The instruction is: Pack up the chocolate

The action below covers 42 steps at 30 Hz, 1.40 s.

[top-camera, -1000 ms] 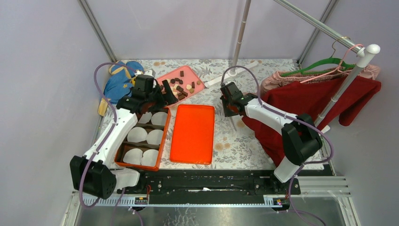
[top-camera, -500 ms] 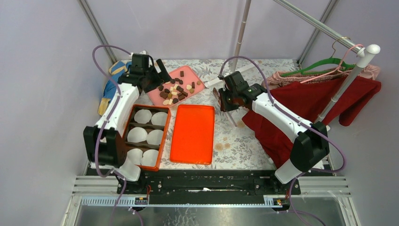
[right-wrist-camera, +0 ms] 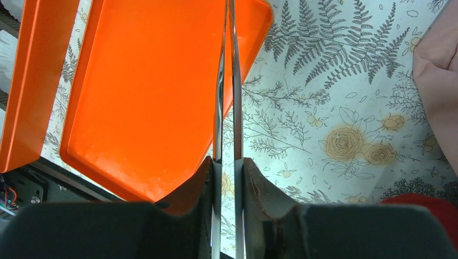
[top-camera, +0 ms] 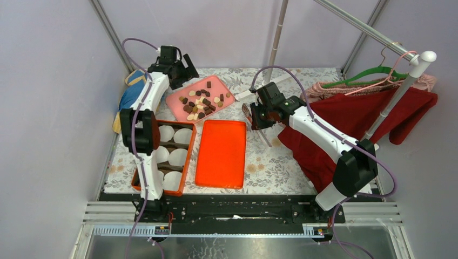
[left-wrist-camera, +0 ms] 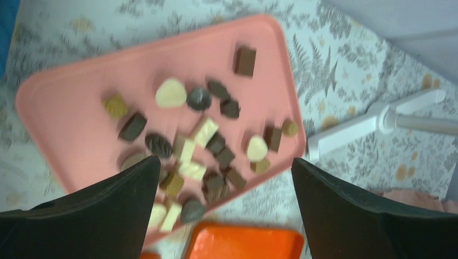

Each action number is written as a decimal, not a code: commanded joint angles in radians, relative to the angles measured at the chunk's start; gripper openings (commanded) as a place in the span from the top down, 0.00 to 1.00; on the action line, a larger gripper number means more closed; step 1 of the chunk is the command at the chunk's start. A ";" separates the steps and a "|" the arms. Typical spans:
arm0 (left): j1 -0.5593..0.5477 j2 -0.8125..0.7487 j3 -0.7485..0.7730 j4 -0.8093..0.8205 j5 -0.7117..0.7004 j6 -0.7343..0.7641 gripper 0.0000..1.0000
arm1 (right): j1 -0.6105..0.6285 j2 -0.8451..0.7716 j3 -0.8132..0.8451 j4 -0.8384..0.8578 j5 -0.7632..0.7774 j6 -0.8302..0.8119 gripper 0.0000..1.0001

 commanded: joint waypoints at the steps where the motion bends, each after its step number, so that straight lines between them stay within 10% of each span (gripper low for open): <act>1: 0.030 0.139 0.199 0.030 -0.015 0.016 0.01 | 0.009 0.006 0.024 0.024 -0.026 0.025 0.90; 22: 0.045 0.634 0.560 0.282 0.016 -0.175 0.02 | 0.010 0.151 0.145 -0.001 -0.049 0.088 0.91; 42: 0.031 0.430 0.197 0.320 0.201 0.007 0.02 | 0.010 0.205 0.235 -0.040 -0.017 0.057 0.91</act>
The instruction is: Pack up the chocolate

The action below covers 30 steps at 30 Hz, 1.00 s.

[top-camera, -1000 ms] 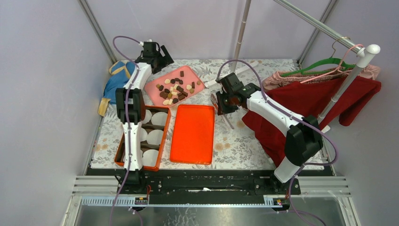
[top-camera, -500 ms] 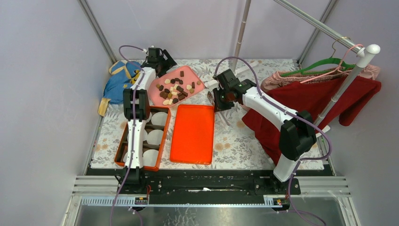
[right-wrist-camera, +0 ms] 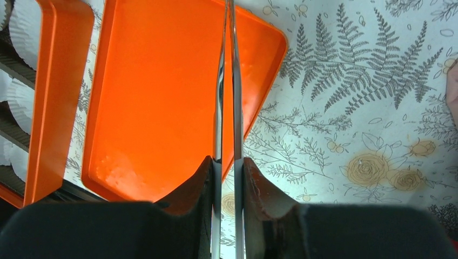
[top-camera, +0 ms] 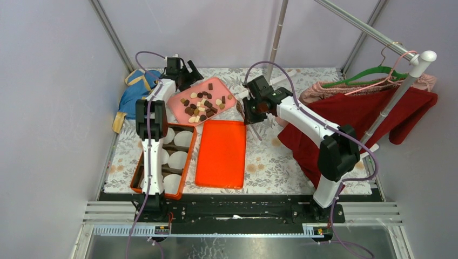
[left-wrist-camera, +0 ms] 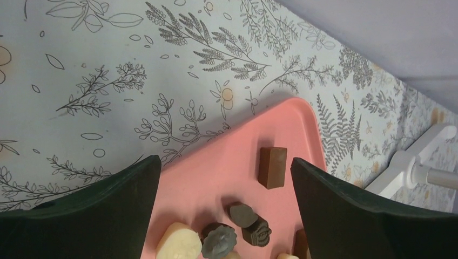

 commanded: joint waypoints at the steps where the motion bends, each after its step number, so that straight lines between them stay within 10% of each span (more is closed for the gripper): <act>1: -0.017 -0.049 -0.054 -0.015 0.064 0.054 0.02 | 0.010 0.014 0.076 -0.012 0.005 -0.024 0.91; 13: -0.020 -0.244 -0.076 -0.087 0.012 0.089 0.01 | 0.011 0.052 0.100 -0.046 0.011 -0.055 0.87; 30: -0.059 -0.954 -0.702 -0.334 -0.171 0.084 0.01 | 0.012 0.408 0.570 -0.213 0.070 -0.171 0.70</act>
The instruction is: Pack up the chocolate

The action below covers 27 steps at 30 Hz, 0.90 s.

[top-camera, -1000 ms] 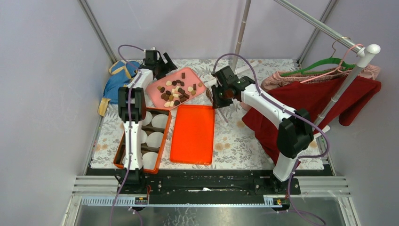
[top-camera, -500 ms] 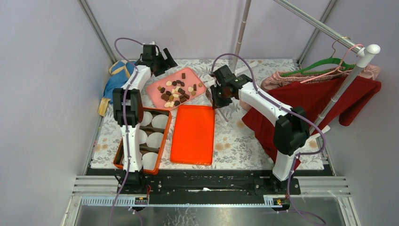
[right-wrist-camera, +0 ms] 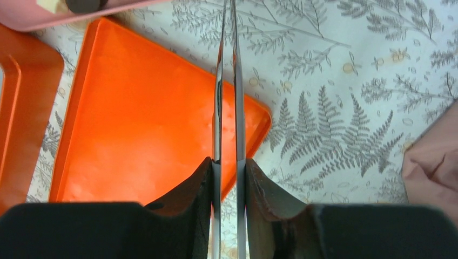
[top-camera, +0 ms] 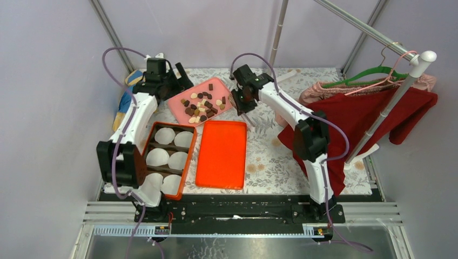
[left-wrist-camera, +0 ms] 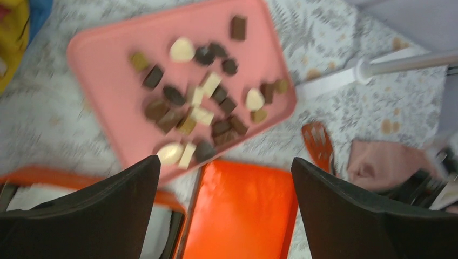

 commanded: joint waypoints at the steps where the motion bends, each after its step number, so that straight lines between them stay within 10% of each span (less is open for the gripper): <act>1: 0.005 -0.145 -0.159 -0.093 -0.051 -0.014 0.01 | 0.011 0.083 0.153 -0.042 0.016 -0.031 0.70; 27: 0.004 -0.365 -0.361 -0.114 -0.019 -0.033 0.01 | 0.009 0.421 0.548 -0.072 0.038 0.064 0.57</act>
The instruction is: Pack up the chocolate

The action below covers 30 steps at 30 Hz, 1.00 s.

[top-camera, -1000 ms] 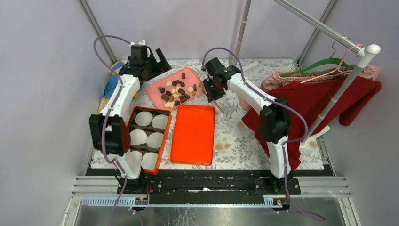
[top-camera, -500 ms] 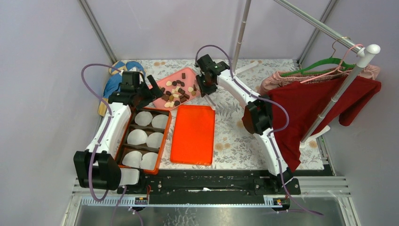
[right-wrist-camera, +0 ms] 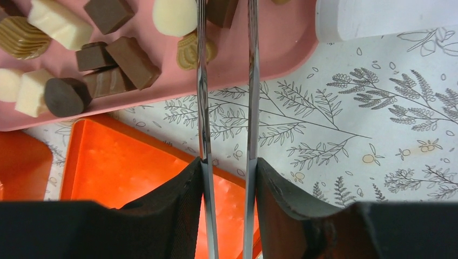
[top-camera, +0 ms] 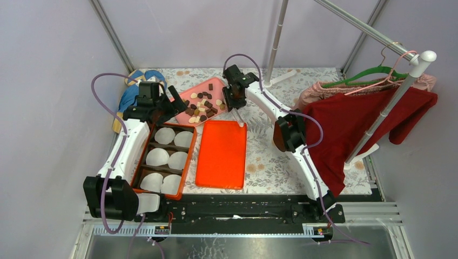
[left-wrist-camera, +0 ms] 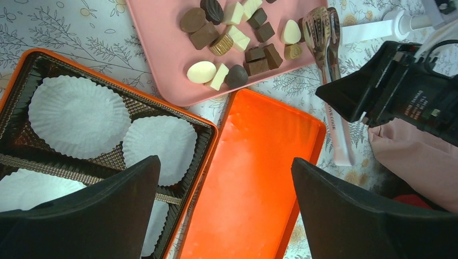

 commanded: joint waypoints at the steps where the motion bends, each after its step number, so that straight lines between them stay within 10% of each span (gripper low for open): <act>1: 0.002 0.003 0.008 0.000 -0.004 0.017 0.01 | 0.009 0.015 0.056 -0.002 0.011 0.019 0.57; 30: 0.002 0.011 -0.003 0.000 -0.018 0.023 0.01 | 0.023 -0.032 0.056 -0.008 0.019 0.011 0.57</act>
